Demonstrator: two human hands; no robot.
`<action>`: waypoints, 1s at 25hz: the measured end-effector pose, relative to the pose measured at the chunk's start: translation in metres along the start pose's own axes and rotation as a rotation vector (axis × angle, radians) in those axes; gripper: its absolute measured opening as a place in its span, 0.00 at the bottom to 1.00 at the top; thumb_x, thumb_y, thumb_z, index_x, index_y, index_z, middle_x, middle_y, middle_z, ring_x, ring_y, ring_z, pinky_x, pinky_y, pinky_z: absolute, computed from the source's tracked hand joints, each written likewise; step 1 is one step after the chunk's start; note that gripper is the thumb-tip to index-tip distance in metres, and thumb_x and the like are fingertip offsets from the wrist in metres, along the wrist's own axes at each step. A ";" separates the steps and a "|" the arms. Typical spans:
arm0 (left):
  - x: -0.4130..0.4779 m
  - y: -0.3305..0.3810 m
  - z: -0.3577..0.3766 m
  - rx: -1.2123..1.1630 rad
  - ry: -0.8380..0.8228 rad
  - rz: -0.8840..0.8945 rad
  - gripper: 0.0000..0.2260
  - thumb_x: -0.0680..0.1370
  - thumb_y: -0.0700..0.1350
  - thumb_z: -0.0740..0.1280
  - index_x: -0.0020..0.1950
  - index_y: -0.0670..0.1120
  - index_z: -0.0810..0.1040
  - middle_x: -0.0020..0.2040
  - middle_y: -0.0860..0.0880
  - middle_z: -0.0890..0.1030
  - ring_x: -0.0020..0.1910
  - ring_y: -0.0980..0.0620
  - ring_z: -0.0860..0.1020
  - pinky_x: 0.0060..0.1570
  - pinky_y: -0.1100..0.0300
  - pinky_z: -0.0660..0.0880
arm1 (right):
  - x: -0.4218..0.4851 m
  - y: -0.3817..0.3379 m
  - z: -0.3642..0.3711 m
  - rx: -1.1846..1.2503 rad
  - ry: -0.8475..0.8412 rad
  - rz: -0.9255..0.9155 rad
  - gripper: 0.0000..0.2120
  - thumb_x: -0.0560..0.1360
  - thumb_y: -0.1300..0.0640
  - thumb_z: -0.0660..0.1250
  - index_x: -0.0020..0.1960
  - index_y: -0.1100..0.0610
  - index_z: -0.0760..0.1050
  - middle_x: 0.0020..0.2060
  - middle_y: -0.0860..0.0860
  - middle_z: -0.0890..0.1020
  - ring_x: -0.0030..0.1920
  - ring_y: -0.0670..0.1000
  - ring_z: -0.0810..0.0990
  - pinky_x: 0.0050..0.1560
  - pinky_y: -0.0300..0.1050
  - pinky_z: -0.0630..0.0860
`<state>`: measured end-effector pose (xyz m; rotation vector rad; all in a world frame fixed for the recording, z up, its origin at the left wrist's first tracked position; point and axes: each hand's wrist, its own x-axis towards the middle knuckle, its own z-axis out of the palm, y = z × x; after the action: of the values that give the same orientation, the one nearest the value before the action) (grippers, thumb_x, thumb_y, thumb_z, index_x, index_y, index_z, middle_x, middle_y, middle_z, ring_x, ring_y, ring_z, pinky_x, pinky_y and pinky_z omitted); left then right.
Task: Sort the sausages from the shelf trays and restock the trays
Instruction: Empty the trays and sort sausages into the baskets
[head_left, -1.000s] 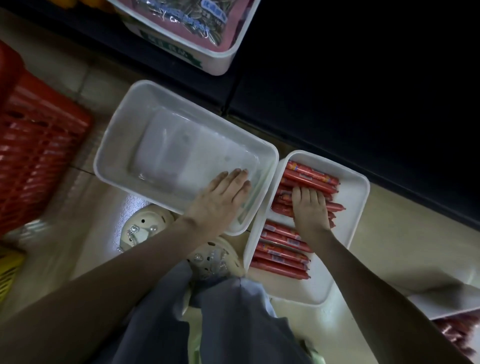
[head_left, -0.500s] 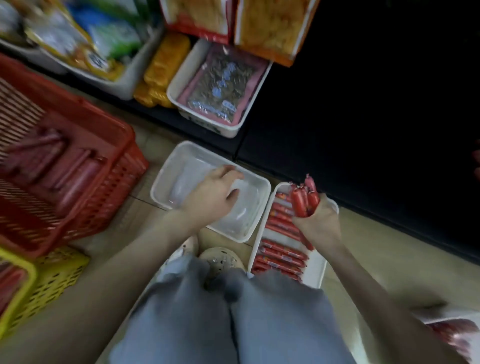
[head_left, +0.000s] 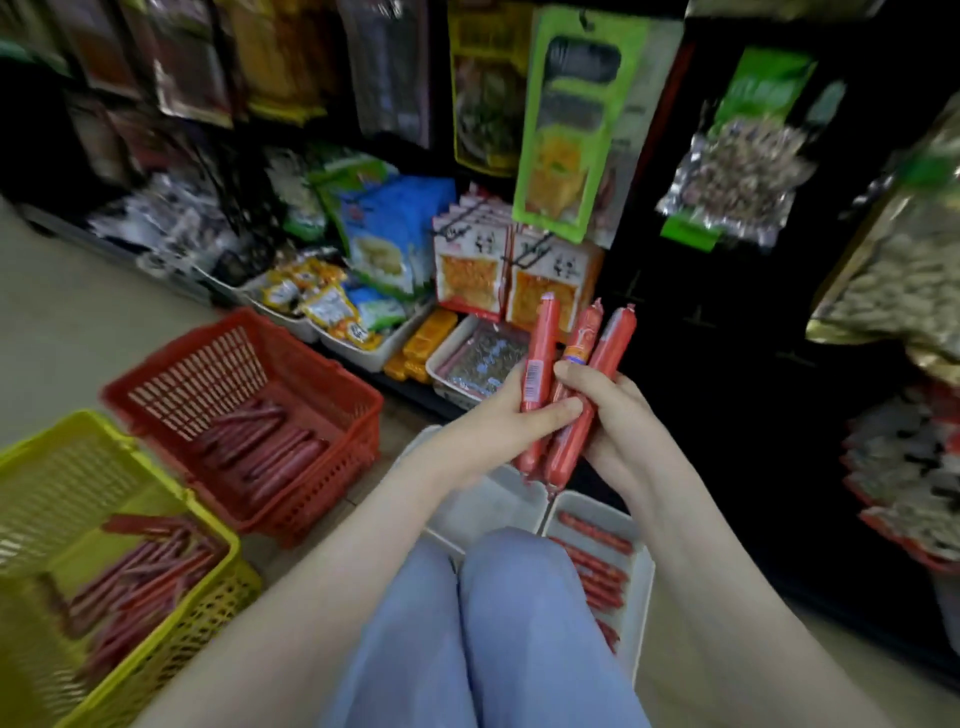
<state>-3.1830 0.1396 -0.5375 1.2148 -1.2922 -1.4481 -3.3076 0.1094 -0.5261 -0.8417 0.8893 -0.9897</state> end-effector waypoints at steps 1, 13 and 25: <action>-0.013 0.006 -0.001 -0.027 0.018 0.010 0.22 0.78 0.44 0.66 0.70 0.48 0.63 0.63 0.47 0.75 0.58 0.58 0.76 0.58 0.60 0.75 | -0.012 -0.004 0.007 0.020 -0.039 0.005 0.05 0.76 0.63 0.65 0.49 0.63 0.78 0.38 0.57 0.84 0.40 0.54 0.83 0.41 0.47 0.81; -0.076 0.004 0.008 -0.326 0.225 -0.023 0.08 0.79 0.40 0.65 0.56 0.49 0.76 0.48 0.48 0.83 0.45 0.52 0.82 0.42 0.57 0.79 | -0.064 -0.005 0.031 -0.050 -0.127 0.044 0.12 0.79 0.53 0.61 0.57 0.58 0.78 0.48 0.56 0.85 0.48 0.53 0.84 0.43 0.44 0.80; -0.101 0.010 -0.025 -0.413 0.213 0.007 0.20 0.78 0.39 0.65 0.69 0.48 0.69 0.62 0.40 0.78 0.58 0.38 0.78 0.53 0.36 0.76 | -0.061 0.005 0.050 0.035 -0.222 0.128 0.18 0.75 0.67 0.63 0.64 0.67 0.71 0.57 0.68 0.78 0.55 0.67 0.78 0.51 0.68 0.76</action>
<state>-3.1396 0.2315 -0.5148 1.0492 -0.8028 -1.4469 -3.2778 0.1767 -0.4967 -0.8359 0.7241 -0.7818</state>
